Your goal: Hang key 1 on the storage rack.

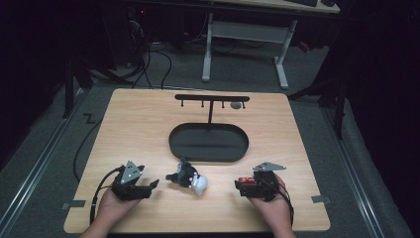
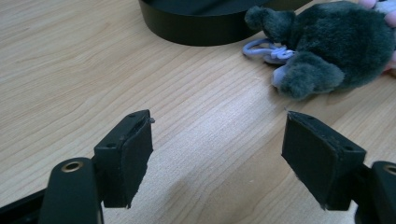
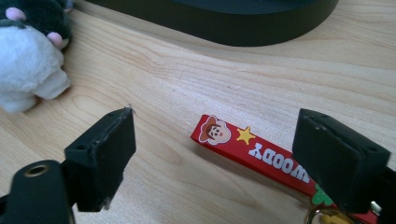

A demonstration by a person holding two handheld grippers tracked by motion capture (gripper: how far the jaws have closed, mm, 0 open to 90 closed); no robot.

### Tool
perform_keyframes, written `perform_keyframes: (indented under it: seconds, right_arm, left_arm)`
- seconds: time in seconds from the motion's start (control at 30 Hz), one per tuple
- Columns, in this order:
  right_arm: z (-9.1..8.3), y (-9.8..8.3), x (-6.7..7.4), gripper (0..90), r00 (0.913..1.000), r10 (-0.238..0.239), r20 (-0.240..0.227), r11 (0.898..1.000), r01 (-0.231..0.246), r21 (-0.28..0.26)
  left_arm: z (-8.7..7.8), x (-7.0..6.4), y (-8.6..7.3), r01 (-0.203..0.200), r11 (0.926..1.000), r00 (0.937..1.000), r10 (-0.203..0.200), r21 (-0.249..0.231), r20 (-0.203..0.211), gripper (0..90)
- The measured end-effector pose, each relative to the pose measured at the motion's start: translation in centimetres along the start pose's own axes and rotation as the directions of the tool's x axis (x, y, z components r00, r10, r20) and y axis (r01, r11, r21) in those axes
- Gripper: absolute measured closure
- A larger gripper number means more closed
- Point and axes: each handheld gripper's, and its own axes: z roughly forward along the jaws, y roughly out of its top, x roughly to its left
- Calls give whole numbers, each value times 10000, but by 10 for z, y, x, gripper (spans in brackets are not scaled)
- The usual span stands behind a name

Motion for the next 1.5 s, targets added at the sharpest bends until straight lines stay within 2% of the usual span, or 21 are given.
perform_keyframes:
  seconds: [0.1,0.3,0.47,0.87,1.1,1.23,1.5]
  right_arm:
    - [0,3,4,120,9999,-44,106,9993,40,371]
    - [-5,7,7,151,9999,-64,120,9978,56,660]
    - [-12,11,6,162,9995,312,-101,9970,-304,707]
    - [-13,19,9,173,9999,102,-41,9911,-95,1327]
    - [-10,22,14,176,9997,-226,87,9819,206,1882]
    - [-9,23,15,177,9999,-107,56,9767,92,2146]
    - [-6,24,18,181,9990,-426,94,9567,380,2887]
  left_arm:
    - [0,-1,0,-92,10000,9999,92,15,53,248]
    - [0,-3,1,-206,9998,9997,207,-14,137,248]
    - [1,-4,1,-334,9994,9992,334,-9,205,248]
    - [2,-6,1,-388,9992,9988,388,-7,301,247]
    - [2,-5,1,-376,9993,9988,376,-1,327,246]
    - [2,-5,1,-410,9992,9986,409,31,348,247]
    - [3,-6,1,-515,9986,9978,509,120,414,245]
